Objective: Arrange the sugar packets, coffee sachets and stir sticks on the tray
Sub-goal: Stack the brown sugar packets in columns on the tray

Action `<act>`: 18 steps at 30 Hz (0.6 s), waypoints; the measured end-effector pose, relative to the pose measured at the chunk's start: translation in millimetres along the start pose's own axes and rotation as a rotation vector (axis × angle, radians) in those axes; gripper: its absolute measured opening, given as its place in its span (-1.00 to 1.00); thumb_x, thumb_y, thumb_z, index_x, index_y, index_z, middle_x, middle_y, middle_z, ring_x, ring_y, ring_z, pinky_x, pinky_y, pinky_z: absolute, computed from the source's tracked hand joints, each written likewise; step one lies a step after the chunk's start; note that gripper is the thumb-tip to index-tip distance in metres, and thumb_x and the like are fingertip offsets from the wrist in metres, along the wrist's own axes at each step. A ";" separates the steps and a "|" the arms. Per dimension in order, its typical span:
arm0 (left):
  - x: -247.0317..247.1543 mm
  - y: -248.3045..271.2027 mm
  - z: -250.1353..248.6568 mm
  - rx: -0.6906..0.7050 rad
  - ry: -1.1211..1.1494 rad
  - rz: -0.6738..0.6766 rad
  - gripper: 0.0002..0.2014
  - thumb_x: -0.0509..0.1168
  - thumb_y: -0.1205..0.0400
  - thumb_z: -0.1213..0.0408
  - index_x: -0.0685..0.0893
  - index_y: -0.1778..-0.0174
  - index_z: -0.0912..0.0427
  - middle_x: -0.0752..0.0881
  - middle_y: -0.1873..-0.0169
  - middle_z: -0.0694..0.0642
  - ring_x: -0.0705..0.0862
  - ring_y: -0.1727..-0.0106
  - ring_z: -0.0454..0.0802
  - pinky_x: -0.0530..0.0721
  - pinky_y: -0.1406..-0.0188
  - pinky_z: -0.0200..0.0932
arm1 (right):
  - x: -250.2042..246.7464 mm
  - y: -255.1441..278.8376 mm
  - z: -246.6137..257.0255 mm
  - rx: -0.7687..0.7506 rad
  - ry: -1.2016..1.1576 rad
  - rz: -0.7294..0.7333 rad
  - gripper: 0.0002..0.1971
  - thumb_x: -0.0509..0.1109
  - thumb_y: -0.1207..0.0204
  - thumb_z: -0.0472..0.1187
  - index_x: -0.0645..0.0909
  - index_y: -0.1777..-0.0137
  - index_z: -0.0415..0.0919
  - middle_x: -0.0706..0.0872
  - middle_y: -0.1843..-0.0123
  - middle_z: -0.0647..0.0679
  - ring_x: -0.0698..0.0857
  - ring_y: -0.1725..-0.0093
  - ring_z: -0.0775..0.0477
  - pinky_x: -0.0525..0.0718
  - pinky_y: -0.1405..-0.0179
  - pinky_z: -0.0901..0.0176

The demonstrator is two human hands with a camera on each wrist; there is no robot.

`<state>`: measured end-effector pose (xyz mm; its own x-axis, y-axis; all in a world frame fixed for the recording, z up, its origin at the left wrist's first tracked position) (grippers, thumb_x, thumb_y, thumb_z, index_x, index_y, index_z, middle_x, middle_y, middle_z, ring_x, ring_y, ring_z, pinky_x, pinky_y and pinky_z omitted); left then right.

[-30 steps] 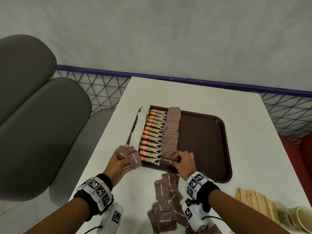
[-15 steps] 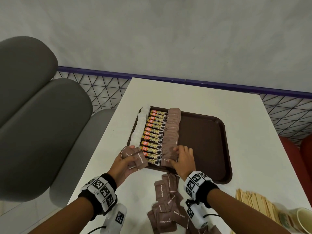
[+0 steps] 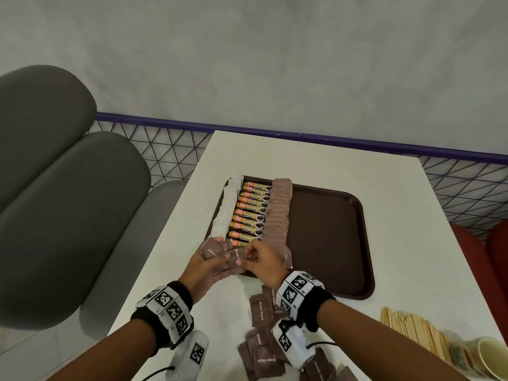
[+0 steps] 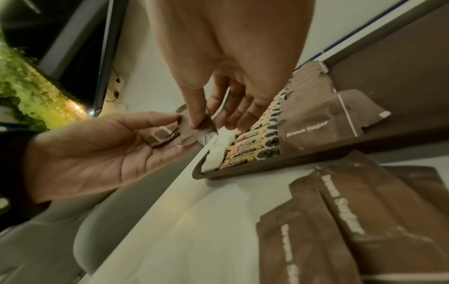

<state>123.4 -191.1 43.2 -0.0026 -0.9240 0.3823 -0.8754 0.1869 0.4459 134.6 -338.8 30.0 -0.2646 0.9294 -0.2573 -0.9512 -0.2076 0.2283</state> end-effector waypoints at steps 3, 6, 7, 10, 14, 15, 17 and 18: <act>-0.9 0.5 -2.0 0.006 -0.043 -0.009 -0.64 0.23 -0.57 0.64 0.48 -0.15 0.13 0.83 0.15 0.11 0.82 0.18 0.04 0.76 0.28 -0.16 | -3.5 -3.5 0.0 0.056 -0.111 0.005 -0.69 0.44 -0.43 -0.43 0.37 0.27 -0.09 0.52 0.30 0.02 0.52 0.31 0.10 0.57 0.27 0.28; -0.5 1.1 -3.2 0.014 -0.080 -0.011 -0.57 0.41 -0.41 0.56 0.52 -0.13 0.12 0.80 0.07 0.17 0.81 0.12 0.06 0.78 0.17 -0.10 | -6.5 -3.1 2.4 0.140 -0.285 0.050 -0.73 0.41 -0.43 -0.49 0.41 0.19 -0.16 0.58 0.15 -0.13 0.63 0.29 0.00 0.68 0.46 0.31; 0.4 1.1 -3.1 0.007 -0.081 -0.011 -0.56 0.42 -0.37 0.53 0.53 -0.11 0.12 0.80 0.09 0.17 0.81 0.11 0.09 0.79 0.14 -0.09 | -9.4 -3.5 2.6 0.154 -0.304 0.050 -0.74 0.41 -0.43 -0.49 0.43 0.15 -0.17 0.58 0.12 -0.15 0.64 0.29 -0.02 0.68 0.49 0.31; 0.2 -0.6 -0.9 -0.028 -0.034 -0.025 -0.64 0.33 -0.55 0.58 0.51 -0.19 0.14 0.78 0.01 0.29 0.80 0.03 0.21 0.79 0.09 -0.02 | -26.2 -6.2 1.2 0.149 -0.236 -0.008 -0.72 0.40 -0.43 -0.51 0.48 0.10 -0.11 0.58 0.10 -0.16 0.64 0.26 -0.04 0.64 0.50 0.28; -8.5 -1.9 1.3 -0.079 0.057 -0.065 -0.72 0.19 -0.67 0.43 0.47 -0.30 0.16 0.69 -0.16 0.40 0.72 -0.13 0.31 0.71 -0.05 0.08 | -62.7 -3.1 -4.5 0.097 0.106 -0.127 -0.65 0.42 -0.42 -0.46 0.43 0.21 0.05 0.61 0.14 0.03 0.60 0.24 0.13 0.58 0.44 0.44; -11.5 -2.2 1.7 -0.091 0.081 -0.082 -0.73 0.17 -0.69 0.40 0.48 -0.31 0.19 0.67 -0.18 0.39 0.71 -0.15 0.33 0.69 -0.08 0.10 | -70.5 -0.5 -6.2 0.086 0.214 -0.129 -0.64 0.42 -0.42 -0.44 0.40 0.22 0.06 0.60 0.17 0.10 0.61 0.23 0.14 0.58 0.36 0.43; -14.8 -1.6 1.7 -0.104 0.100 -0.100 -0.73 0.15 -0.70 0.36 0.51 -0.32 0.24 0.66 -0.21 0.35 0.69 -0.18 0.34 0.69 -0.08 0.12 | -79.9 4.3 -10.8 0.102 0.381 -0.060 -0.63 0.41 -0.42 -0.43 0.35 0.21 0.06 0.60 0.17 0.12 0.62 0.21 0.10 0.56 0.30 0.40; -15.8 -1.5 1.8 -0.104 0.094 -0.101 -0.74 0.14 -0.71 0.37 0.52 -0.31 0.25 0.66 -0.21 0.33 0.69 -0.16 0.32 0.72 -0.05 0.10 | -81.0 5.8 -13.5 0.120 0.428 0.003 -0.62 0.41 -0.41 -0.43 0.33 0.20 0.05 0.59 0.18 0.11 0.61 0.24 0.10 0.54 0.32 0.39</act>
<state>123.9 -177.4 35.1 0.1328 -0.9055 0.4030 -0.8141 0.1323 0.5655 148.4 -419.4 39.5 -0.3336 0.7133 -0.6164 -0.9318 -0.1503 0.3304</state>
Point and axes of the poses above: each hand's wrist, its own y-axis away from the middle knuckle, its own x-axis out of the palm, z = x × y, the point moved 3 cm from there along -y, towards the middle knuckle
